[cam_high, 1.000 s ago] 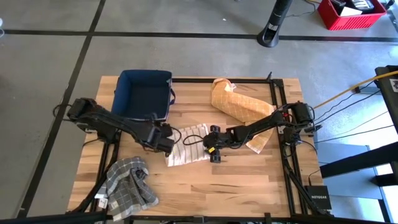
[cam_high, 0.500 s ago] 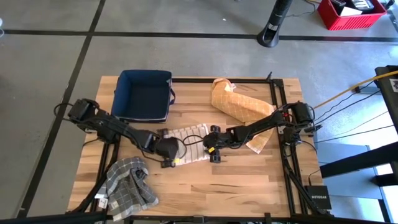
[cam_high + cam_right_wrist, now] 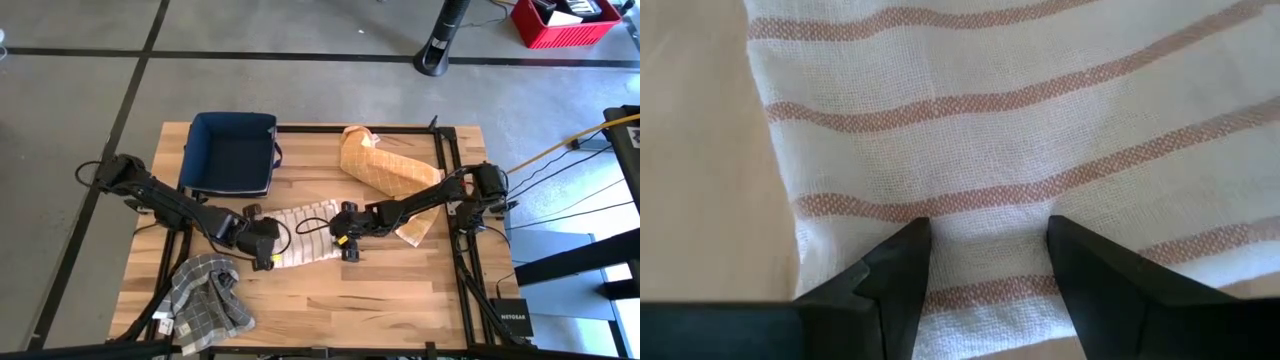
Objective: Fold towel
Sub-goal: Fold the white towel, then move the white towel to the top of the table, then fold the orange towel
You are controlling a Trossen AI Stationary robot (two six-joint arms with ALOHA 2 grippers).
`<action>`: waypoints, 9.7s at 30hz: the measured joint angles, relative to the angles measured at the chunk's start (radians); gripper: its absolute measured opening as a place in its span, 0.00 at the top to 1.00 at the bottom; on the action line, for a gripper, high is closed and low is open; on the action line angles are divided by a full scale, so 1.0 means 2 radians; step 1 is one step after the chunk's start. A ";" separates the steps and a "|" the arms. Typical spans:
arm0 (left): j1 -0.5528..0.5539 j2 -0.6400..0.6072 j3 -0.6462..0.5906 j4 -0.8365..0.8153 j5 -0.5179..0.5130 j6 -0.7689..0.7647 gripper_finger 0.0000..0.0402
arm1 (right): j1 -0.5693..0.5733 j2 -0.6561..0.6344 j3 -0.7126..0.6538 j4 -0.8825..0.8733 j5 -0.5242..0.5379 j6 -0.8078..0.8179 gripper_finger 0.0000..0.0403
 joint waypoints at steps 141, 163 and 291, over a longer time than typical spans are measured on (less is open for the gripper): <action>-0.022 0.000 0.050 -0.007 -0.154 -0.004 0.76 | -0.049 0.018 0.057 -0.085 0.088 -0.038 0.49; -0.023 0.000 0.050 -0.007 -0.154 -0.002 0.76 | -0.164 0.089 0.124 -0.060 -0.013 -0.026 0.49; 0.184 -0.024 0.054 0.124 0.109 0.245 0.76 | 0.070 -0.324 -0.110 -0.102 0.114 0.212 0.95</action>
